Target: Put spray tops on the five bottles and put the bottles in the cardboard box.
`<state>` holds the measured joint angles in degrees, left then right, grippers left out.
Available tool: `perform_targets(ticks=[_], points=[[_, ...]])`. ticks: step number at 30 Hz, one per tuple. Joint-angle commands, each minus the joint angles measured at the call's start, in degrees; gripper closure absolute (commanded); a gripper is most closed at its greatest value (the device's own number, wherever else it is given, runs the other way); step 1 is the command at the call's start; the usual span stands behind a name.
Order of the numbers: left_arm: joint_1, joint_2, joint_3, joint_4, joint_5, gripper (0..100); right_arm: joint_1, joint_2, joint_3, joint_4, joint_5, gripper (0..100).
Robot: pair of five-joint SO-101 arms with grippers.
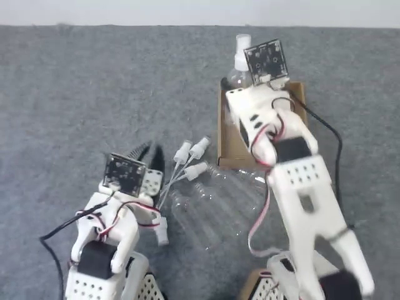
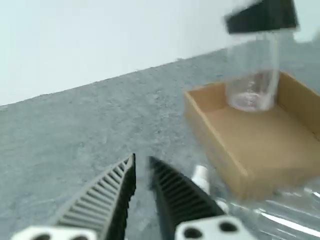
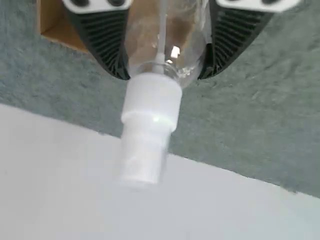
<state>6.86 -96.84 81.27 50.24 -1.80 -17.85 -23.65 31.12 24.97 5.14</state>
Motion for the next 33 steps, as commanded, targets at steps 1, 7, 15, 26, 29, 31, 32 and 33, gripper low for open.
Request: perform_targets(ticks=[1,7,15,26,29,31,32,33], points=[[-3.0,-0.7,2.2,-6.5,0.5,99,1.5,5.4,-4.5,-9.5,0.7,99.2],[-2.9,-0.7,3.8,-7.7,0.5,99,1.6,15.3,-4.5,-19.4,0.7,99.2],[-2.9,-0.7,3.9,-7.8,0.5,99,1.5,26.0,-4.6,-31.3,0.9,99.2],[-2.9,-0.7,3.9,-7.8,0.5,99,3.7,32.8,-4.7,-40.7,1.1,99.2],[-2.9,-0.7,3.9,-7.8,0.5,99,3.4,34.5,-4.7,-42.8,1.1,99.2],[-2.9,-0.7,3.9,-7.7,0.5,99,3.3,35.6,-4.7,-44.7,1.1,99.2],[-2.9,-0.7,3.9,-7.7,0.5,99,3.3,36.2,-4.7,-45.7,1.1,99.2],[-2.9,-0.7,3.9,-7.6,0.5,99,3.3,36.7,-4.7,-46.4,1.1,99.2]])
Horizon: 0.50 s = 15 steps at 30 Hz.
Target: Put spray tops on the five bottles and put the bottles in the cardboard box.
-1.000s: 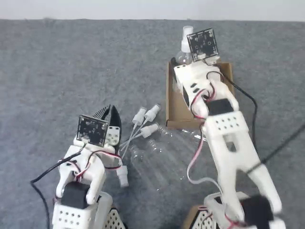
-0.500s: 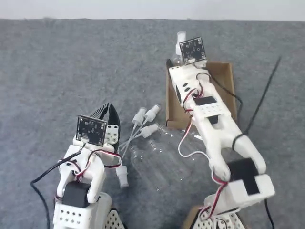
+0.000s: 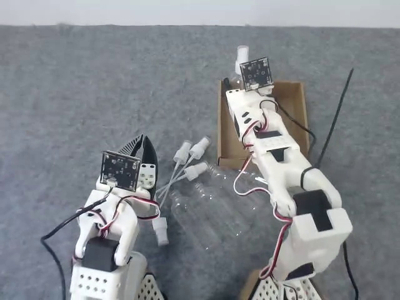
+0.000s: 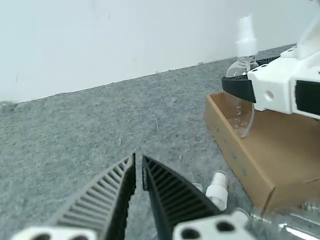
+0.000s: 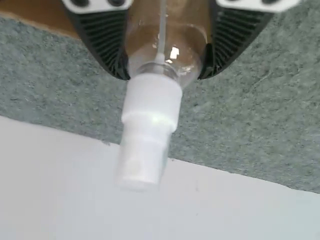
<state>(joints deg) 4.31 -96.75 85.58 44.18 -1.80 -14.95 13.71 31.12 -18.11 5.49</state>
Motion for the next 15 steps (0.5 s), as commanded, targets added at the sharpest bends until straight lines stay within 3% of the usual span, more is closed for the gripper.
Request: perform_targets(ticks=[1,15], points=[[-0.4,-0.8,-0.4,-1.6,0.5,99,0.4,-0.2,-4.7,-3.7,0.7,99.2],[-0.4,-0.8,-0.4,-1.6,0.5,99,0.4,0.8,-4.2,-3.1,0.7,98.8]])
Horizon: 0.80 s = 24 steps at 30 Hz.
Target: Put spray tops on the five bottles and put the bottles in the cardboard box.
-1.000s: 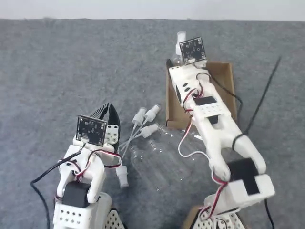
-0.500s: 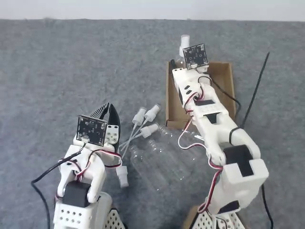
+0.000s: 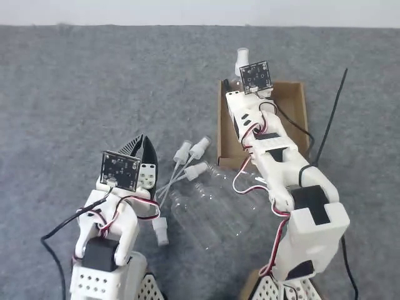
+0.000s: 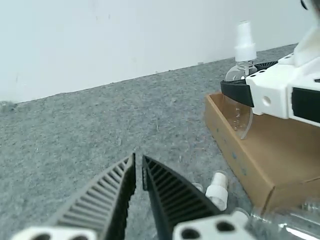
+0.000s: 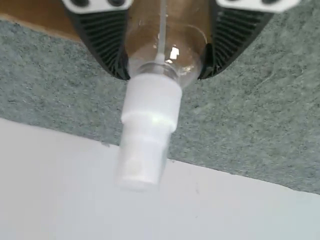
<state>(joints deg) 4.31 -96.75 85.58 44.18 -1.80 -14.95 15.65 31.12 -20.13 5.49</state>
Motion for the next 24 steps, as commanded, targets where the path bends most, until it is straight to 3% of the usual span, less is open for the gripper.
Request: perform_targets(ticks=[1,10,17,24], points=[[-0.4,-0.8,-0.4,-1.6,0.5,99,0.4,-1.1,-4.2,-1.0,0.7,98.8],[-0.4,-0.8,-0.4,-1.5,0.5,99,0.3,-1.1,-4.1,-1.0,0.8,98.2],[-0.4,-0.8,-0.4,-1.5,0.5,99,0.3,-1.2,-4.5,1.2,0.8,83.8],[-0.4,-0.8,-0.4,-1.5,0.5,99,-1.5,-1.5,-4.5,1.7,0.8,78.9]])
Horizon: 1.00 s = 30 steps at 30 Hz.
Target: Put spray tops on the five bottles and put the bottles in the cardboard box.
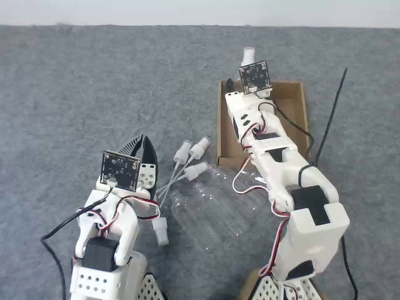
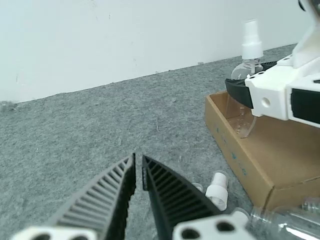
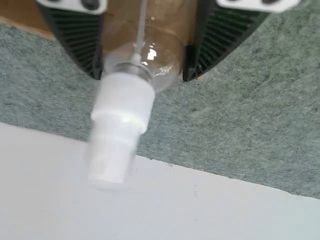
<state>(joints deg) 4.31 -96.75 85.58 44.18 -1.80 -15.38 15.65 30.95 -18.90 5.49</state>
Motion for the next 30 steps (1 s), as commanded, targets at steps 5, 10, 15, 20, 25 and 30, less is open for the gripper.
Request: perform_targets(ticks=[5,10,15,20,25,30], points=[[-0.4,-0.8,-0.4,-1.5,0.5,99,-1.5,-1.6,-4.3,0.6,0.8,73.8],[-0.4,-0.8,-0.4,-1.5,0.5,99,-1.5,-1.6,-4.4,0.6,0.8,71.3],[-0.4,-0.8,-0.4,-1.5,0.5,99,-1.3,-1.7,-5.6,0.7,0.8,71.3],[-0.4,-0.8,-0.4,-1.5,0.5,99,-1.2,-3.8,-7.8,5.9,0.7,71.3],[-0.4,-0.8,-0.4,-1.5,0.5,99,-1.3,-8.7,-9.8,10.0,0.6,71.3],[-0.4,-0.8,-0.3,-1.6,0.5,99,-1.1,-15.7,-12.7,18.3,0.7,71.5]])
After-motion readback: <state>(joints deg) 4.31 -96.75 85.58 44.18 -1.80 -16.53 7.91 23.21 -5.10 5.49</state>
